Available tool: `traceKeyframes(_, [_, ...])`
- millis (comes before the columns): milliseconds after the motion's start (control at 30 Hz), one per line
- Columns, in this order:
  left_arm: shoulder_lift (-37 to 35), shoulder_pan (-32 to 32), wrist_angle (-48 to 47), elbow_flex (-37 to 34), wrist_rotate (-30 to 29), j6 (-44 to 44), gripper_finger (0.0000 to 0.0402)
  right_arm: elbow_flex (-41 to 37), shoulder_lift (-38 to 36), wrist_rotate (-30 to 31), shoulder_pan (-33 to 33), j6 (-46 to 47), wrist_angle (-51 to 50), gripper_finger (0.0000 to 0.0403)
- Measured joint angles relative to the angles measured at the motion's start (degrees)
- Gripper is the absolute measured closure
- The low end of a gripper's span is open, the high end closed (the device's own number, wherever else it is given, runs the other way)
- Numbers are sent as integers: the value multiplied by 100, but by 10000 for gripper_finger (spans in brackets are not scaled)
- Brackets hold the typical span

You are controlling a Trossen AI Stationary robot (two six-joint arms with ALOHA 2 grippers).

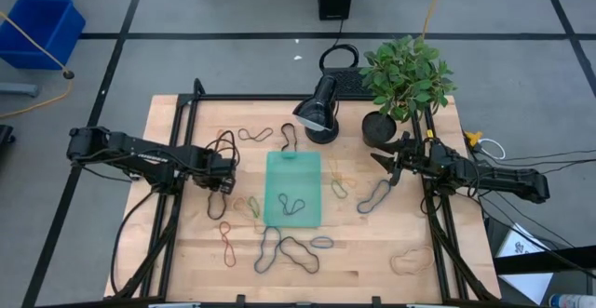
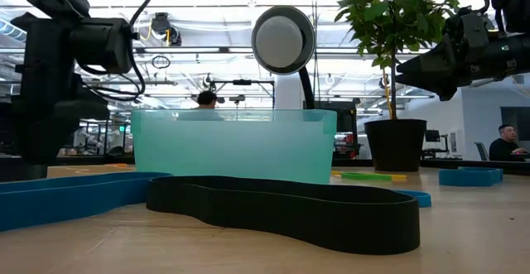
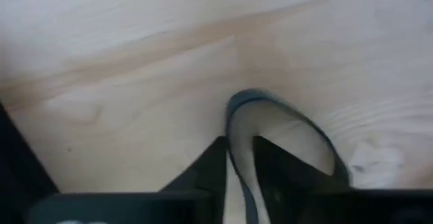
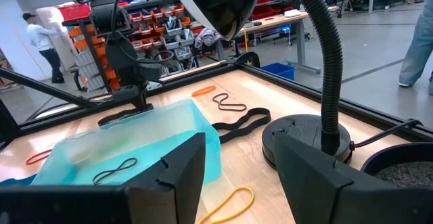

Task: Pick and place rubber bands into bin
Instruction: Put the middle black rubber band into the basket

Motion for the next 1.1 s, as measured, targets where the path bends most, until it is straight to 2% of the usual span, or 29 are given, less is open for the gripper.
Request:
traceKeyframes(100, [0,0,110,-2,9,238,389,0,0,0,0,0,0,234])
traceKeyframes(367, [-33,3,41,120,-280,585,395,0,-1,0,0,0,0,234])
traceKeyframes(533, [-247,-4,-12,705,-357,811,397,0,2,0,0,0,0,234])
traceKeyframes(833, [-667,-15,115,2293,-979,1850,396,-1,22,0,0,0,2,234])
traceKeyframes(967, [-684,-15,555,2901,-1198,2604,390,0,22,6,0,0,2,234])
traceKeyframes(1100, [-680,-34,1726,3253,-1047,3467,397,0,22,11,0,0,2,234])
